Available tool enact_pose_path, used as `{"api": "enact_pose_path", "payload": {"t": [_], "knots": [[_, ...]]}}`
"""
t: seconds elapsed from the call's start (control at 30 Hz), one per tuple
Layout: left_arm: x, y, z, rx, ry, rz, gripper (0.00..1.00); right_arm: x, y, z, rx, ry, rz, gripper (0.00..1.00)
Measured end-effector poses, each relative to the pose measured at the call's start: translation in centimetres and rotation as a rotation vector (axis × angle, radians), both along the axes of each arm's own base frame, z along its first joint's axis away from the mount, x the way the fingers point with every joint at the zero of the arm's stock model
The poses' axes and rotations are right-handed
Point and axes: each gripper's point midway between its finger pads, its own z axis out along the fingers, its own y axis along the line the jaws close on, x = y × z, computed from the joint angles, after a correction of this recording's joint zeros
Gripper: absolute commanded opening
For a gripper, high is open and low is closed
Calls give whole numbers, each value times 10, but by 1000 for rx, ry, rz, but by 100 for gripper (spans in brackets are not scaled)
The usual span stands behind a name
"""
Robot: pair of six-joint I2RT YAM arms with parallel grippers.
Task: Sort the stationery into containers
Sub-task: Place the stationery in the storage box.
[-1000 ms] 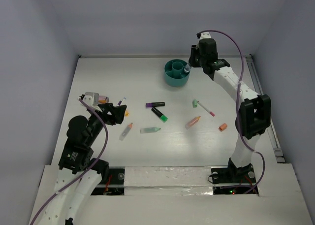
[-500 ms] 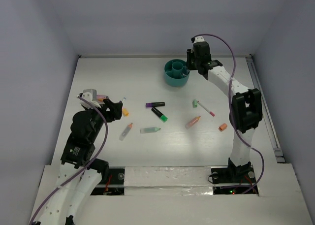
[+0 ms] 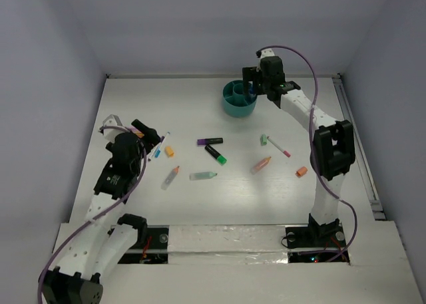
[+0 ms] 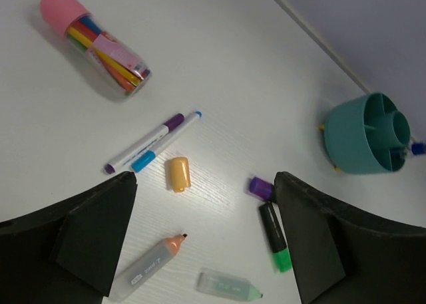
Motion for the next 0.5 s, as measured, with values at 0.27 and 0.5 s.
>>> {"api": "enact_pose_path", "payload": {"t": [0.27, 0.5], "knots": [[45, 61, -56, -86, 136, 301, 83, -47, 1, 54, 93, -62, 60, 97], [69, 90, -113, -106, 342, 410, 89, -105, 9, 94, 192, -141, 155, 100]]}}
